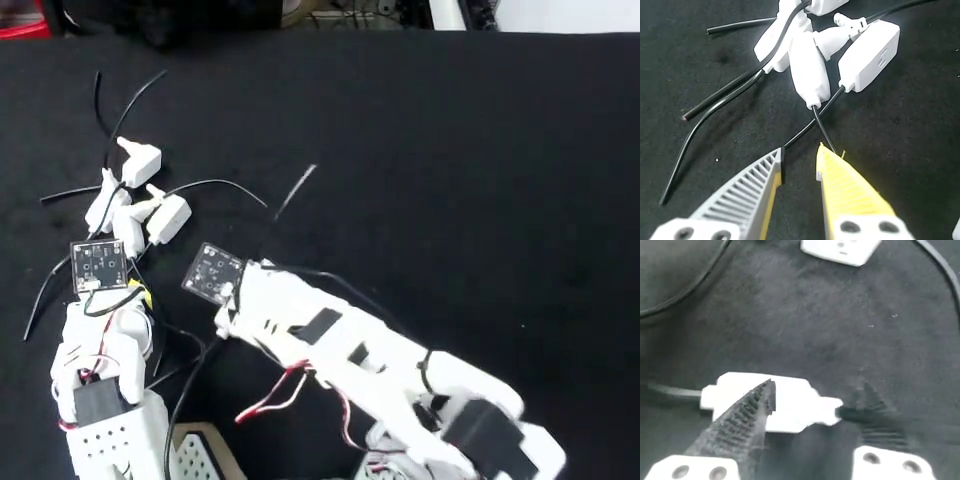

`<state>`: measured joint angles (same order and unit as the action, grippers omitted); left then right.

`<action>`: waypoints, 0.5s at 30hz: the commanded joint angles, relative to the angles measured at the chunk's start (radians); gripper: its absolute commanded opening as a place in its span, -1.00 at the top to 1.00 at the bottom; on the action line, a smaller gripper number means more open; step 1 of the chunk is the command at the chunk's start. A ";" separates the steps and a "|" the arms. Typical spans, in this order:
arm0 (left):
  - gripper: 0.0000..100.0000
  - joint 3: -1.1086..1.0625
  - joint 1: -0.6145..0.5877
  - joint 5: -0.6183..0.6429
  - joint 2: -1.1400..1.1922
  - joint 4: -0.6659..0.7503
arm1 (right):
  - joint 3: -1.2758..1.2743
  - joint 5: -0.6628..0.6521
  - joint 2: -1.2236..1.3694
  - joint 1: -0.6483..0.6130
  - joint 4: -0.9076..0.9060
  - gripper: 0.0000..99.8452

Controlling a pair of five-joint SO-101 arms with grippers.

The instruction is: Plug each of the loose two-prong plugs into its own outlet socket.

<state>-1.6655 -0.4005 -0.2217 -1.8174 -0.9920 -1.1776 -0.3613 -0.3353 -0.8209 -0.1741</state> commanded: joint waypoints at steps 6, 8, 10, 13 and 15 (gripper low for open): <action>0.75 -0.035 0.030 -0.032 -0.002 0.072 | 0.074 0.032 -0.394 -0.034 -0.347 0.43; 0.75 -0.035 0.027 -0.052 -0.002 0.063 | 0.088 0.046 -0.473 -0.029 -0.445 0.43; 0.75 -0.035 0.030 -0.058 -0.002 0.054 | 0.130 0.046 -0.545 -0.028 -0.598 0.43; 0.75 -0.035 0.030 -0.057 -0.002 0.057 | 0.196 0.048 -0.624 -0.034 -0.787 0.43; 0.75 -0.035 0.024 -0.054 -0.002 0.066 | 0.202 0.048 -0.656 -0.029 -0.858 0.43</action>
<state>-1.6809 -0.3821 -0.2739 -1.8174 -0.9398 -1.0564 -0.3230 -0.9030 -0.8424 -0.8631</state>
